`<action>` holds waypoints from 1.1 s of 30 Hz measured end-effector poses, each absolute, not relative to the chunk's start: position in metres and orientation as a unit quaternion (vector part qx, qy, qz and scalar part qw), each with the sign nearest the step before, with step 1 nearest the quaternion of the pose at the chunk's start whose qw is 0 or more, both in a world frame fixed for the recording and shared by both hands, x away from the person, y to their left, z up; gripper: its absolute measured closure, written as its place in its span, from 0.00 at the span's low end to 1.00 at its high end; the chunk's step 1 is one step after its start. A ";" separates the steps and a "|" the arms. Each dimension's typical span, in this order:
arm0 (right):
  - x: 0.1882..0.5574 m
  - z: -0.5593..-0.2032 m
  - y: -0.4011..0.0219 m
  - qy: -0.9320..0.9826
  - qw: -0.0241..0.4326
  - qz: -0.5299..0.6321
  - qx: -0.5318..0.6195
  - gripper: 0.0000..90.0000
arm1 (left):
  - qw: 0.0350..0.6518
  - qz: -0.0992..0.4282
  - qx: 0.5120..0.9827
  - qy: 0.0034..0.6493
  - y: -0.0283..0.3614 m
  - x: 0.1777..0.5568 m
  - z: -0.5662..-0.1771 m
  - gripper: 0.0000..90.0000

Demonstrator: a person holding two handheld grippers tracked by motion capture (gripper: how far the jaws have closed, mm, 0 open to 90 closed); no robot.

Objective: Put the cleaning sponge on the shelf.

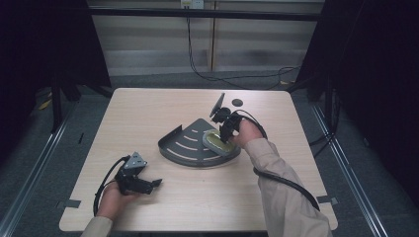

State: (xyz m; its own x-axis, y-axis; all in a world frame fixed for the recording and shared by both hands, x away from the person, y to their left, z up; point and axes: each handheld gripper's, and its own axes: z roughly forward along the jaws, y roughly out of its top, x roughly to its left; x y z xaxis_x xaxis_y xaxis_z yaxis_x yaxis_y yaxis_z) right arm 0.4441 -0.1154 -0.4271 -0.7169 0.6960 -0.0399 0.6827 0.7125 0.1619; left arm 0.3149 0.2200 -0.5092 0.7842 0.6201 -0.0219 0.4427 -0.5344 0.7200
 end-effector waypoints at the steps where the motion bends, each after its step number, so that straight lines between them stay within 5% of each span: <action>1: 0.444 -0.427 -0.115 0.924 0.049 0.068 0.373 0.78 | 0.372 0.119 0.868 0.306 0.220 0.315 -0.509 0.11; 20: 0.443 -0.427 -0.116 0.922 0.037 0.070 0.380 0.76 | 0.373 0.119 0.868 0.306 0.220 0.315 -0.509 0.11; 33: 0.444 -0.425 -0.118 0.922 0.046 0.072 0.377 0.61 | 0.372 0.119 0.868 0.305 0.220 0.315 -0.509 0.11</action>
State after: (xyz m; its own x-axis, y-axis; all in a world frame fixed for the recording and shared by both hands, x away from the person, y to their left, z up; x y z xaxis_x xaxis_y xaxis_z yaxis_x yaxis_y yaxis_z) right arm 0.4438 -0.1176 -0.4248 -0.7119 0.7016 -0.0304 0.6886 0.7058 0.1664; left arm 0.3149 0.2200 -0.5092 0.7851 0.6190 -0.0212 0.4420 -0.5361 0.7192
